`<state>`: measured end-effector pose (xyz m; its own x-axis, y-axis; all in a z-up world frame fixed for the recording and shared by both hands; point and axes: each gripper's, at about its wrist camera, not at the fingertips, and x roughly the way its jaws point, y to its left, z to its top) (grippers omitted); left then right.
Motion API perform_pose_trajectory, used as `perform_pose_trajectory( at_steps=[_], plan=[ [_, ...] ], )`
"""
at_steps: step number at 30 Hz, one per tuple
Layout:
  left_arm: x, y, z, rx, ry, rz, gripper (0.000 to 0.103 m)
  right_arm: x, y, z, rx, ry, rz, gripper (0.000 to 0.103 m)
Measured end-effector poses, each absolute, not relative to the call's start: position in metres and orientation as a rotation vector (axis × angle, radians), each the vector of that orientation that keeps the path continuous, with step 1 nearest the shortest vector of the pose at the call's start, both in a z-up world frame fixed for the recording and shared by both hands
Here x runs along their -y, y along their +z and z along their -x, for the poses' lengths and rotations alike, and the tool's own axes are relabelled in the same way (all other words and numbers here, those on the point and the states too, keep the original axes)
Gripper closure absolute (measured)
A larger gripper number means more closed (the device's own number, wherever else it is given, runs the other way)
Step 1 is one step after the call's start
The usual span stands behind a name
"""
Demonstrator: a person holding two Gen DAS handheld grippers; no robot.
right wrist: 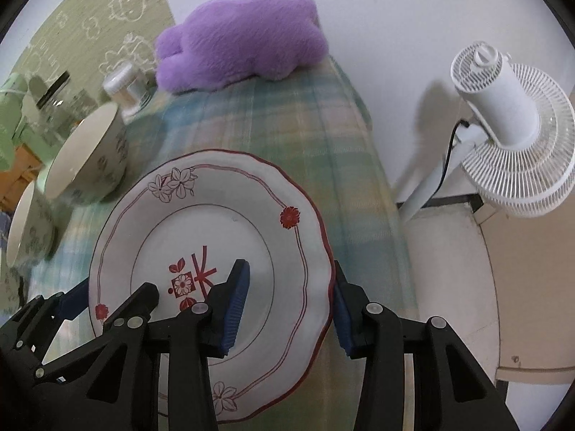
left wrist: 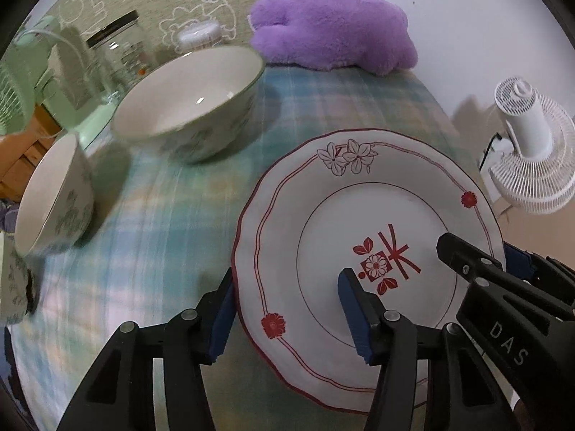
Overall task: Organize plates and bowls
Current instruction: 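Move to the red-rimmed plate and grasp its rim with the left gripper, then lift the red-rimmed plate with both grippers and carry it over the yellow-flower stack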
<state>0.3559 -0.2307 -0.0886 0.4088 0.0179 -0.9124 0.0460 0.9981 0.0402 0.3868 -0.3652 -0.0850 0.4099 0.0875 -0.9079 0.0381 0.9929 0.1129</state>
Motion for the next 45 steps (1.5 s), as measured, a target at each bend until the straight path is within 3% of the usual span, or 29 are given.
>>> perform_pose_trajectory(
  at_steps=[9, 27, 45],
  plan=[
    [0.215, -0.087, -0.323, -1.182, -0.029, -0.065, 0.048, 0.348, -0.085, -0.352, -1.213, 0.056, -0.103, 0.055],
    [0.216, -0.085, -0.345, -1.165, -0.023, -0.056, 0.045, 0.342, -0.086, -0.38, -1.204, 0.011, -0.049, 0.051],
    [0.204, -0.016, -0.3, -1.069, -0.058, -0.041, 0.045, 0.335, -0.013, -0.331, -1.101, -0.035, -0.05, 0.051]
  ],
)
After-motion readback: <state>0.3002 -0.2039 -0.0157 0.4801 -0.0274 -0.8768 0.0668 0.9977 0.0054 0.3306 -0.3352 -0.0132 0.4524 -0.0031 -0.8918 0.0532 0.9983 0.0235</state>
